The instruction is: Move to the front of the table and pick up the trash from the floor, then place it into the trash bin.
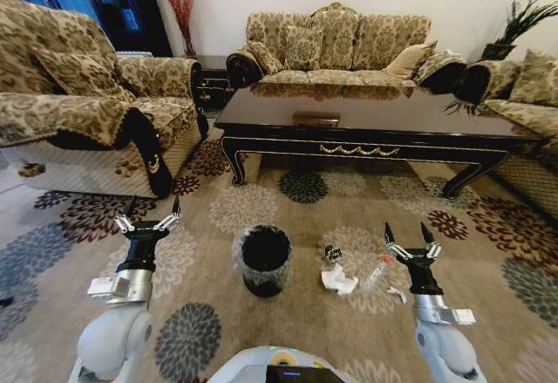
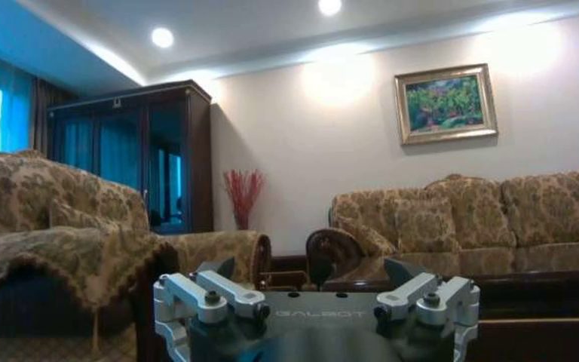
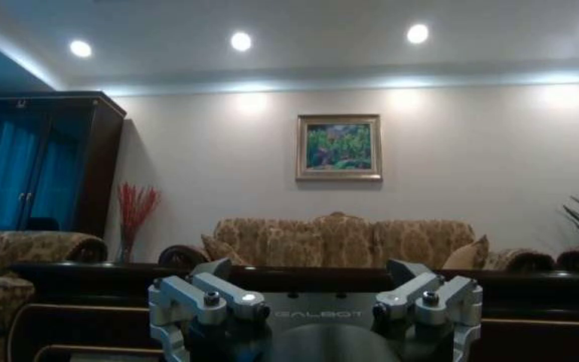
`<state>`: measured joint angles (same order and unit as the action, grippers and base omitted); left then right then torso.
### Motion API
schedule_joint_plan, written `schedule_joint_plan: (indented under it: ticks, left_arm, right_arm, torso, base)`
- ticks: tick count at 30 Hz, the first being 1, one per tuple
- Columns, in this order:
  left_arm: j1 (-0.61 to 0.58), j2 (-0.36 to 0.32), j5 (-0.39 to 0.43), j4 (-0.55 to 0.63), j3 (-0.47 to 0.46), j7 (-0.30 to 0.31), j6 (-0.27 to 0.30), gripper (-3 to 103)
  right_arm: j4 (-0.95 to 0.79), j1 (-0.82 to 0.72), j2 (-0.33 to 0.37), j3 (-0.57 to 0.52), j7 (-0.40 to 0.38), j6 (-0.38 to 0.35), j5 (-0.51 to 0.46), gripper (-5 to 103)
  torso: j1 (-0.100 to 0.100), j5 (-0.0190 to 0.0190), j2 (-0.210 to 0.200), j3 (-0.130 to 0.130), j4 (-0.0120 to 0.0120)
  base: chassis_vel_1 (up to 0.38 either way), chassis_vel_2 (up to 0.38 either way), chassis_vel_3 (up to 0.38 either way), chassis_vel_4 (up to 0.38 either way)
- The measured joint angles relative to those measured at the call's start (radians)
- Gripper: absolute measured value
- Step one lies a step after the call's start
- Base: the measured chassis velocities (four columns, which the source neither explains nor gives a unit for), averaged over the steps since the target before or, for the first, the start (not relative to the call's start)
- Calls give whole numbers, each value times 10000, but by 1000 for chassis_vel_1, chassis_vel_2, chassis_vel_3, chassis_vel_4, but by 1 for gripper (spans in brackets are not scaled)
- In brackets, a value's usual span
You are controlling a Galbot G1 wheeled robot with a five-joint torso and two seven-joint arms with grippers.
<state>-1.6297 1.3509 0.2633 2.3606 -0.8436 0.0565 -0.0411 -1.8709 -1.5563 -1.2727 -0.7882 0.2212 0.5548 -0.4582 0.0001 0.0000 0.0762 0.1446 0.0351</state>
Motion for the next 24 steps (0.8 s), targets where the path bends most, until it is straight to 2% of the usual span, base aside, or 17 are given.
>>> schedule_joint_plan:
  ticks: [2, 3, 6, 7, 8, 9, 10, 11, 13, 14, 15, 17, 19, 20, 21, 22, 24]
  left_arm:
    - [164, -282, 387, 44, 102, 386, 627, 100]
    - [164, -282, 387, 44, 102, 386, 627, 100]
    - [331, -1255, 1694, 454, 376, 1720, 2607, 100]
    - [331, -1255, 1694, 454, 376, 1720, 2607, 100]
    - [378, -1516, 2062, 561, 405, 2025, 3033, 100]
    - [469, -1902, 2679, 718, 432, 2492, 3861, 100]
    - [584, -2316, 3424, 856, 442, 2944, 4948, 100]
    - [584, -2316, 3424, 856, 442, 2944, 4948, 100]
    - [994, -3026, 5253, 997, 542, 3918, 6933, 100]
    - [994, -3026, 5253, 997, 542, 3918, 6933, 100]
    - [1288, -3342, 6180, 981, 701, 4467, 7614, 100]
    - [1722, -3698, 7152, 600, 1067, 4677, 7940, 100]
    - [1786, -3742, 7262, 502, 1138, 4587, 7958, 100]
    - [2076, -3863, 7621, 52, 1447, 3969, 7972, 100]
    - [2373, -3920, 7726, -334, 1831, 3641, 7969, 100]
    - [2373, -3920, 7726, -334, 1831, 3641, 7969, 100]
    - [2867, -3977, 7774, -907, 2526, 3376, 7949, 100]
  right_arm:
    - [-13, 13, -4, 27, -2, 89, -36, 100]
    - [-13, 13, -4, 27, -2, 89, -36, 100]
    - [-22, -32, -3, 29, -72, 113, -14, 100]
    - [-22, -32, -3, 29, -72, 113, -14, 100]
    - [-23, -48, -1, 29, -86, 113, 1, 100]
    - [-24, -65, -1, 28, -100, 114, 23, 100]
    - [-24, -84, -4, 28, -106, 115, 50, 100]
    - [-24, -84, -4, 28, -106, 115, 50, 100]
    - [-24, -109, -34, 53, -115, 117, 124, 100]
    - [-24, -109, -34, 53, -115, 117, 124, 100]
    - [-20, -113, -65, 87, -116, 117, 170, 100]
    - [8, -114, -109, 142, -117, 118, 236, 100]
    - [18, -114, -113, 148, -117, 121, 244, 100]
    - [68, -108, -123, 166, -117, 140, 269, 100]
    - [112, -104, -130, 173, -116, 153, 281, 100]
    - [112, -104, -130, 173, -116, 153, 281, 100]
    - [194, -97, -142, 176, -114, 169, 300, 100]
  torso:
    - [0, -2, 0, 0, 0]
    - [0, -2, 0, 0, 0]
    - [-1, -1, 1, -6, -3]
    - [-1, -1, 1, -6, -3]
    - [-2, 0, 1, -6, -3]
    - [-2, 0, 1, -7, -3]
    - [-2, 1, 1, -7, -3]
    - [-2, 1, 1, -7, -3]
    - [-1, 0, 0, -5, -3]
    - [-1, 0, 0, -5, -3]
    - [-1, -1, 1, -4, -2]
    - [-1, 0, 1, -4, -3]
    - [-1, -1, 0, -4, -3]
    - [-1, -2, 1, -4, -2]
    - [-1, -1, 1, -4, -1]
    - [-1, -1, 1, -4, -1]
    - [-1, -3, 0, -4, -2]
  base:
    - [-37, 76, 57, -38]
    - [-7, 50, 57, -10]
    - [0, 0, 0, 0]
    - [0, 0, 0, 0]
    - [0, 0, 0, 0]
    - [0, 0, 0, 0]
    - [0, 0, 0, 0]
    - [0, 0, 0, 0]
    - [0, 0, 0, 0]
    - [0, 0, 0, 0]
    - [0, 0, 0, 0]
    - [0, 0, 0, 0]
    - [0, 0, 0, 0]
    - [0, 0, 0, 0]
    - [0, 0, 0, 0]
    - [0, 0, 0, 0]
    - [0, 0, 0, 0]
